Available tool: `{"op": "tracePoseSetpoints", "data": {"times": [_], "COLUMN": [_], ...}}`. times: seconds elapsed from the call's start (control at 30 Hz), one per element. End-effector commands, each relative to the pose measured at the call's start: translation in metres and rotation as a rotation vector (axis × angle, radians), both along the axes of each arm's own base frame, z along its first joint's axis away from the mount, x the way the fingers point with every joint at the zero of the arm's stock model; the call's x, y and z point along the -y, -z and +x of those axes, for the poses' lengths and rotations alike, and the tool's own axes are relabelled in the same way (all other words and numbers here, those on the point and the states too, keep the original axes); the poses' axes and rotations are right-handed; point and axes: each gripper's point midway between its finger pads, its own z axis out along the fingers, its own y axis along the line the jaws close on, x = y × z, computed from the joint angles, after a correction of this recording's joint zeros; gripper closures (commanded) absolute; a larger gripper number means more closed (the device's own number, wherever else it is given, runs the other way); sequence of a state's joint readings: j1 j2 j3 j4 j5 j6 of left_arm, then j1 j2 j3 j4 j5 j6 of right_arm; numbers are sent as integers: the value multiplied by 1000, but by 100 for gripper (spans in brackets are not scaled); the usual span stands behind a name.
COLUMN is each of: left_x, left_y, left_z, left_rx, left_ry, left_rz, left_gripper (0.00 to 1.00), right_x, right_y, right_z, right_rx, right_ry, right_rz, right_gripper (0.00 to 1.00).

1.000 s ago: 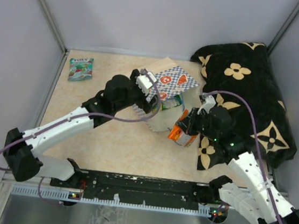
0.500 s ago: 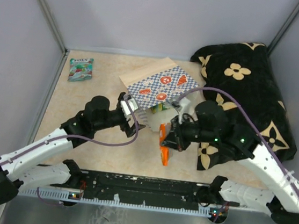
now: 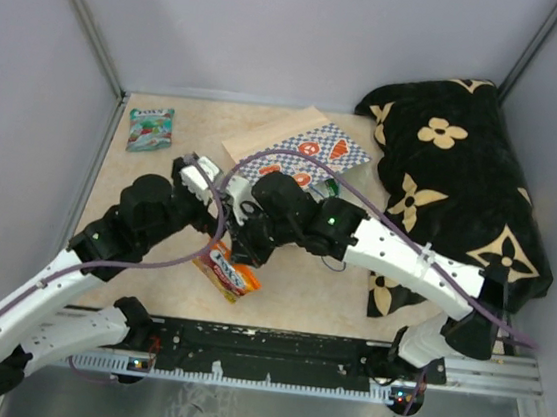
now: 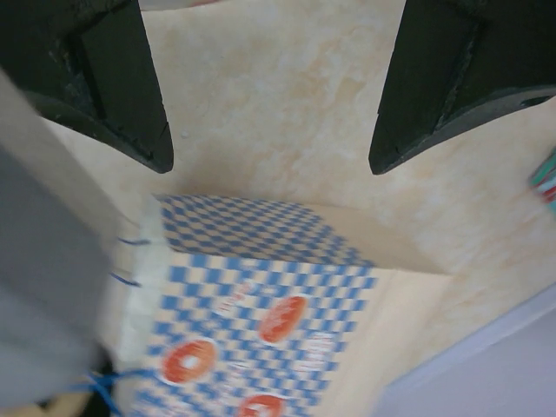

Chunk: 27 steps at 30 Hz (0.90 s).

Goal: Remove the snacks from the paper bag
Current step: Place the snack at the center of the board.

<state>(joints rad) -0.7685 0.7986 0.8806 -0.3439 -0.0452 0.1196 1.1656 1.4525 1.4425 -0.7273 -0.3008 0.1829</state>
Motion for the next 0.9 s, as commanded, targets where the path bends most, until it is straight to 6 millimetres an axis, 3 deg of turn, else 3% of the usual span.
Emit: {"op": "tracePoseSetpoints", "data": {"times": [0.0, 0.13, 0.3, 0.37, 0.4, 0.43, 0.5, 0.6, 0.73, 0.87], "left_x": [-87, -127, -140, -138, -136, -134, -133, -129, -125, -125], "left_y": [-86, -95, -94, -87, -84, -82, -79, -73, -65, -61], "left_z": [42, 34, 27, 27, 27, 28, 30, 34, 39, 49], "left_rx": [69, 61, 72, 62, 61, 60, 57, 52, 30, 3], "left_ry": [-651, -835, -867, -851, -841, -834, -837, -823, -830, -853], "left_rz": [-288, -338, -323, -306, -298, -294, -281, -244, -202, -188], "left_gripper": [0, 0, 0, 0, 0, 0, 0, 0, 0, 0], "right_x": [-57, -84, -88, -78, -63, -54, -27, 12, 39, 27], "right_y": [-1, 13, -4, -11, -38, -48, -62, -77, -75, -47], "right_z": [-26, -25, -16, 4, 24, 32, 69, 101, 110, 102], "right_rx": [-16, -43, -20, -29, -13, -24, -40, -45, -65, -104], "right_ry": [-246, -313, -307, -230, -162, -117, 15, 143, 187, 150], "right_rz": [115, 111, 176, 216, 288, 328, 404, 496, 514, 421], "right_gripper": [100, 100, 100, 100, 100, 100, 100, 100, 100, 100]}}
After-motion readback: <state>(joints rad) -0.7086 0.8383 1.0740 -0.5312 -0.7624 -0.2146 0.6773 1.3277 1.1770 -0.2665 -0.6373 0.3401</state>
